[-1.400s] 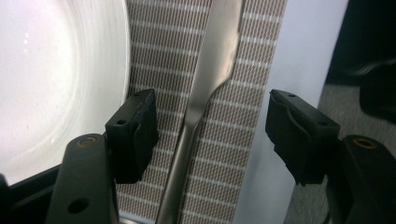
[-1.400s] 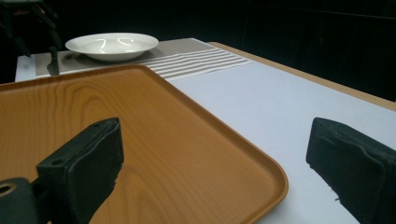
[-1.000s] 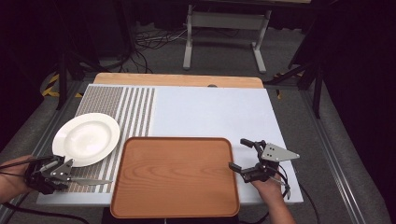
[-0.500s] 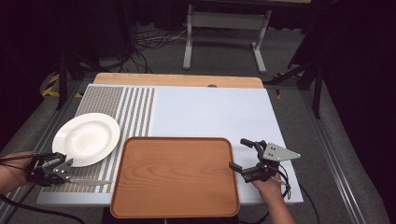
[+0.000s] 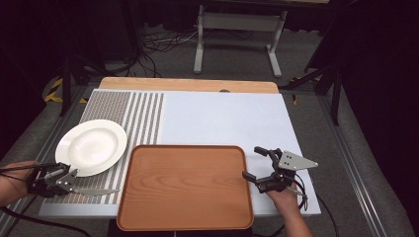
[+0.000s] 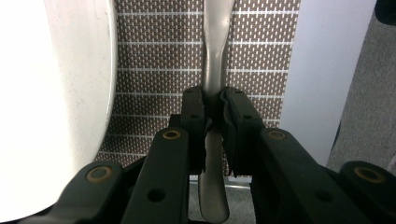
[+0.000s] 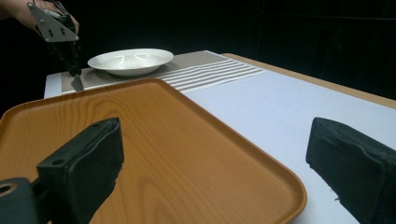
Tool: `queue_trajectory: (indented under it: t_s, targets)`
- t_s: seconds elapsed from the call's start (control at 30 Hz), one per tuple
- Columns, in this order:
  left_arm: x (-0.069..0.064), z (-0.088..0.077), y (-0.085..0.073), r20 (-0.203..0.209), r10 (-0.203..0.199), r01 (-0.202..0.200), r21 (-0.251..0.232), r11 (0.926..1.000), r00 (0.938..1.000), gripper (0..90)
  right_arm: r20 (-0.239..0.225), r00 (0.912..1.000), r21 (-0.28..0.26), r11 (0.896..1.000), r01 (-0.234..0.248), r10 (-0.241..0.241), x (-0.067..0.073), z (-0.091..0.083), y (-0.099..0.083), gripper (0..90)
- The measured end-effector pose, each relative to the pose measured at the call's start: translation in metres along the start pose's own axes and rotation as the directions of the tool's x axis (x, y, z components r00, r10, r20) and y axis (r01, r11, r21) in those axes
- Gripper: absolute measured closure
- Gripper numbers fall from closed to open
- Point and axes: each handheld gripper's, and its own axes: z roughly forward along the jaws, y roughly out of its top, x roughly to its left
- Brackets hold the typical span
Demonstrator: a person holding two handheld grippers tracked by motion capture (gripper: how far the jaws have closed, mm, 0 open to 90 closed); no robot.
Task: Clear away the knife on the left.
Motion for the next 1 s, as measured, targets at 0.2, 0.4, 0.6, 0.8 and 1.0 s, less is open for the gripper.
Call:
queue_trajectory:
  t_s: [0.2, 0.4, 0.6, 0.8, 1.0]
  targets:
    - [-0.001, -0.001, -0.001, -0.008, -0.024, 0.024, -0.001, 0.9997, 0.9997, 80.2, -0.003, 1.0, 0.003, 1.0, -0.002, 0.002, 0.0, 0.0, 0.0, 4.6]
    - [-0.001, -0.001, -0.002, -0.009, -0.036, 0.036, 0.001, 0.9993, 0.9993, 80.3, -0.006, 1.0, 0.004, 1.0, -0.005, 0.005, -0.001, 0.001, 0.0, 4.6]
    - [-0.002, -0.012, -0.009, -0.02, -0.055, 0.054, -0.038, 0.9978, 0.9983, 80.3, -0.005, 0.9999, 0.006, 1.0, -0.01, 0.01, -0.001, 0.002, -0.001, 4.6]
    - [-0.002, -0.028, -0.013, -0.023, -0.099, 0.096, -0.107, 0.9896, 0.9948, 80.2, -0.008, 0.9999, 0.009, 1.0, -0.015, 0.015, -0.002, 0.003, -0.001, 4.6]
    - [0.0, -0.04, -0.009, -0.01, -0.151, 0.147, -0.162, 0.9757, 0.9885, 80.2, -0.005, 0.9999, 0.005, 1.0, -0.014, 0.014, -0.002, 0.002, -0.001, 4.6]
